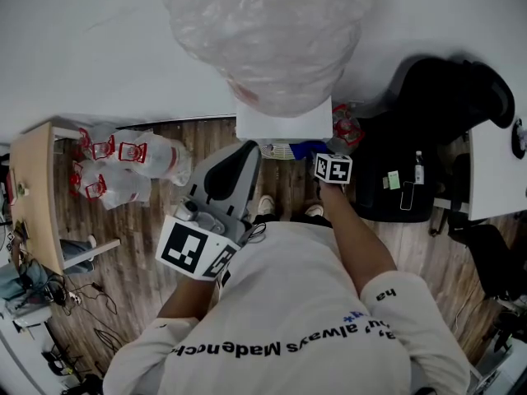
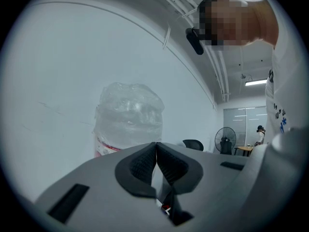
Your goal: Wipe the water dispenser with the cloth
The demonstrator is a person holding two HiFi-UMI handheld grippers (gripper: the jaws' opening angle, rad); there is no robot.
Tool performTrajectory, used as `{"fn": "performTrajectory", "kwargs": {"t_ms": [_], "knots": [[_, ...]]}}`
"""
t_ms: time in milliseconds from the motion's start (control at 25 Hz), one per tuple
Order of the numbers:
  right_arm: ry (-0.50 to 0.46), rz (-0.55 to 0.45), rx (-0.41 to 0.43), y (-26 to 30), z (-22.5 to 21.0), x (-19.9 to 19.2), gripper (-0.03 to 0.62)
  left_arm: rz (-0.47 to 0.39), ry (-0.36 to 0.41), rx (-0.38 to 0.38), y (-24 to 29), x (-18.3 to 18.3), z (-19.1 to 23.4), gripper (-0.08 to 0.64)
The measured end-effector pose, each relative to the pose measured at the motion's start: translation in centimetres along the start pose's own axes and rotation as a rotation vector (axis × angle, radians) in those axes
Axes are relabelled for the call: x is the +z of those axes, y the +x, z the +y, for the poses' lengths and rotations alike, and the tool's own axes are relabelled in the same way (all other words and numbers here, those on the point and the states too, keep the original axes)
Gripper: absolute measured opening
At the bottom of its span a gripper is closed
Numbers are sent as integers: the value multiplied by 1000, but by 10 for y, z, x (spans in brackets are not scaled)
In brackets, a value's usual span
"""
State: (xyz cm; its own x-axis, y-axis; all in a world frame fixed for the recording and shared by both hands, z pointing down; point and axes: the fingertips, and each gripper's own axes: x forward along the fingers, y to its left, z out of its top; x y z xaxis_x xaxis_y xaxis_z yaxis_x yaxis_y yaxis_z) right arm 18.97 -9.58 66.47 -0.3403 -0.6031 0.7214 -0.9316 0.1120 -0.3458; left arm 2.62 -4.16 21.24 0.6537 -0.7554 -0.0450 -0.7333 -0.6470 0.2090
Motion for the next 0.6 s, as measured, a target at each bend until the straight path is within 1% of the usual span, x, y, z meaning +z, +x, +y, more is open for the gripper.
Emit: {"fn": "performTrajectory", "kwargs": {"t_ms": [200, 360, 480, 600], "knots": [[4, -8, -16, -10, -22, 3, 92, 3, 2, -5, 10, -3, -15, 20], [45, -25, -34, -16, -41, 6, 94, 4, 0, -3, 13, -4, -22, 20], [28, -16, -29, -16, -43, 6, 94, 8, -5, 0, 15, -6, -23, 20], [39, -17, -29, -13, -41, 6, 92, 20, -11, 3, 16, -9, -20, 20]]}}
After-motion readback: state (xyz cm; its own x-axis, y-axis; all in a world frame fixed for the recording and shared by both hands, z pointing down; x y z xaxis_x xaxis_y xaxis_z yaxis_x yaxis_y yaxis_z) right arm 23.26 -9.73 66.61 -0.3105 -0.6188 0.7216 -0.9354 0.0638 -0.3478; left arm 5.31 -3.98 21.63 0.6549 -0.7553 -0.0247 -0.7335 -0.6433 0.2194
